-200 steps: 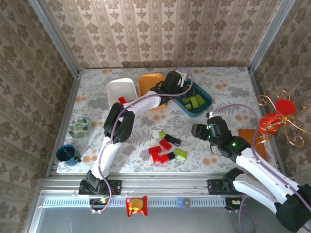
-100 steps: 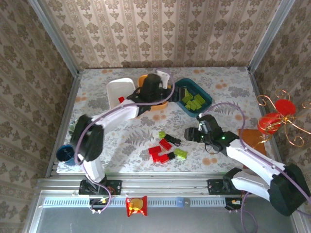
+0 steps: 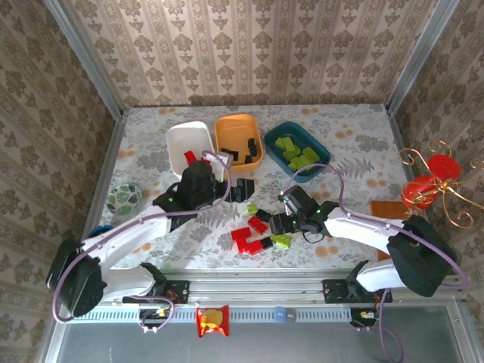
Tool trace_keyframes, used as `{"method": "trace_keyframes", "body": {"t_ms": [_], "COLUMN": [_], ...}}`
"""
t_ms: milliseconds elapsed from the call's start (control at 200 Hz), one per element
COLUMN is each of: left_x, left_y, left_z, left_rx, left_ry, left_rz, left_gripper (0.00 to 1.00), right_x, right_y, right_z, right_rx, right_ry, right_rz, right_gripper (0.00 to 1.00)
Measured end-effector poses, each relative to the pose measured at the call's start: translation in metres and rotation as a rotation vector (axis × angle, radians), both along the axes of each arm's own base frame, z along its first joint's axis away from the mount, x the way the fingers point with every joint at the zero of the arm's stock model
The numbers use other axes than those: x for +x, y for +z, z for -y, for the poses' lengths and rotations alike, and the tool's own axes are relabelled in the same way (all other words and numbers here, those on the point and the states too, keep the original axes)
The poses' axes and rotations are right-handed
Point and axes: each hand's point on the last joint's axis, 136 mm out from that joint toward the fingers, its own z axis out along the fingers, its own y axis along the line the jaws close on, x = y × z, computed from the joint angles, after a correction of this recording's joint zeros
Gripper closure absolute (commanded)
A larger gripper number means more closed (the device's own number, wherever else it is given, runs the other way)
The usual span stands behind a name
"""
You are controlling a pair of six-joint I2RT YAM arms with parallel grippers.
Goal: Sort the legos into containers by color
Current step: Pick up the lego from the center of the table.
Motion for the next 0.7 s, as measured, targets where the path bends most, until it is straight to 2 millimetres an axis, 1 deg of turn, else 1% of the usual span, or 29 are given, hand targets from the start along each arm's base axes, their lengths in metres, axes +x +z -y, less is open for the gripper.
{"method": "trace_keyframes", "body": {"t_ms": [90, 175, 245, 355, 470, 610, 700], "left_x": [-0.013, -0.017, -0.017, -0.018, -0.018, -0.019, -0.019], "left_y": [-0.006, -0.014, -0.02, -0.023, -0.02, -0.021, -0.024], "left_z": [-0.011, -0.019, -0.024, -0.026, -0.029, -0.03, -0.032], "left_rx": [0.015, 0.032, 0.05, 0.062, 0.06, 0.064, 0.073], "left_ry": [0.01, 0.032, 0.046, 0.053, 0.06, 0.064, 0.069], "left_rz": [-0.007, -0.019, -0.032, -0.039, -0.032, -0.033, -0.038], "left_gripper": [0.0, 0.0, 0.0, 0.0, 0.0, 0.0, 0.0], "right_x": [0.004, 0.01, 0.017, 0.029, 0.036, 0.04, 0.039], "right_y": [-0.002, -0.003, -0.005, -0.004, -0.002, -0.007, -0.01], "right_z": [0.001, 0.0, 0.0, 0.004, 0.008, 0.007, 0.007], "right_rx": [-0.018, -0.034, -0.061, -0.099, -0.123, -0.138, -0.144], "right_ry": [-0.006, -0.012, -0.026, -0.066, -0.102, -0.106, -0.103], "right_rz": [0.011, 0.022, 0.032, 0.057, 0.078, 0.068, 0.06], "right_gripper": [0.3, 0.32, 0.36, 0.4, 0.42, 0.4, 0.42]}}
